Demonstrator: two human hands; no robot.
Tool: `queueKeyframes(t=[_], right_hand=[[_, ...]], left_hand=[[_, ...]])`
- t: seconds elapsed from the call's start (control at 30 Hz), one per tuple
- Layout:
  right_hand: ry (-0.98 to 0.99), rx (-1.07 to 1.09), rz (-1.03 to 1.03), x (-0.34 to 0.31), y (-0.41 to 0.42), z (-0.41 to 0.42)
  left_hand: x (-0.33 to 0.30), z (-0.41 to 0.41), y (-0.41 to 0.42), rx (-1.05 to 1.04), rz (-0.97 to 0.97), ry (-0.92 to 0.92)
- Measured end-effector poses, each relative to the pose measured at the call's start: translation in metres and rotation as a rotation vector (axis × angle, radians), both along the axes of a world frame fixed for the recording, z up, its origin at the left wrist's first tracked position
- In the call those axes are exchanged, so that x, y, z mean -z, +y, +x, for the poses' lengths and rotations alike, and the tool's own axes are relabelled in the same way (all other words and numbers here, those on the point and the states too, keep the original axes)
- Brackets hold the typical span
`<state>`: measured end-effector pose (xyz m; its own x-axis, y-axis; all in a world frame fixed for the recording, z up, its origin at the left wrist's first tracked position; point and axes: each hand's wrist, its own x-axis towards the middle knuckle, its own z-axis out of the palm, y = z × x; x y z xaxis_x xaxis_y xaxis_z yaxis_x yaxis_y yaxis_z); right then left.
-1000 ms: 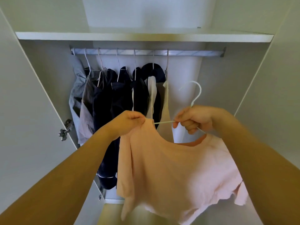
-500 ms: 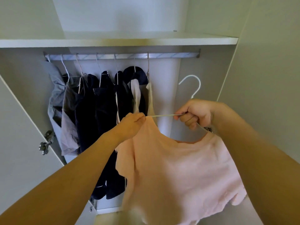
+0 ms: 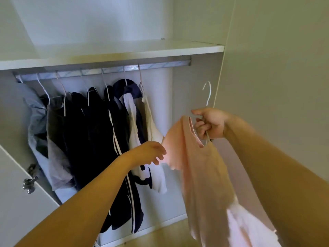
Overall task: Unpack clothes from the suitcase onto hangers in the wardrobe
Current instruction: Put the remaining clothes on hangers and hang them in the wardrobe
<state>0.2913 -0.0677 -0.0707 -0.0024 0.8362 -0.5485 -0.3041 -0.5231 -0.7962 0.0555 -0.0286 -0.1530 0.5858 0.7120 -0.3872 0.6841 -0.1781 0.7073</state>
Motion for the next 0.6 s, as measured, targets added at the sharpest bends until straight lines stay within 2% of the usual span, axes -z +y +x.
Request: queueKeyframes(t=[0.13, 0.3, 0.37, 0.47, 0.6], right_hand=[[0.012, 0.048, 0.107, -0.001, 0.019, -0.008], [0.001, 0.151, 0.216, 0.003, 0.051, -0.025], [0.01, 0.185, 0.242, 0.007, 0.068, -0.028], [0.037, 0.224, 0.251, 0.012, 0.1, -0.027], [0.032, 0.206, 0.263, 0.022, 0.139, -0.021]], left_hand=[[-0.005, -0.01, -0.01, 0.012, -0.075, -0.151], [-0.012, 0.01, -0.012, -0.014, -0.027, -0.218], [-0.009, 0.019, -0.007, -0.012, 0.109, -0.201], [-0.002, 0.028, 0.01, -0.132, 0.315, -0.175], [0.0, 0.038, 0.04, -0.211, 0.44, -0.102]])
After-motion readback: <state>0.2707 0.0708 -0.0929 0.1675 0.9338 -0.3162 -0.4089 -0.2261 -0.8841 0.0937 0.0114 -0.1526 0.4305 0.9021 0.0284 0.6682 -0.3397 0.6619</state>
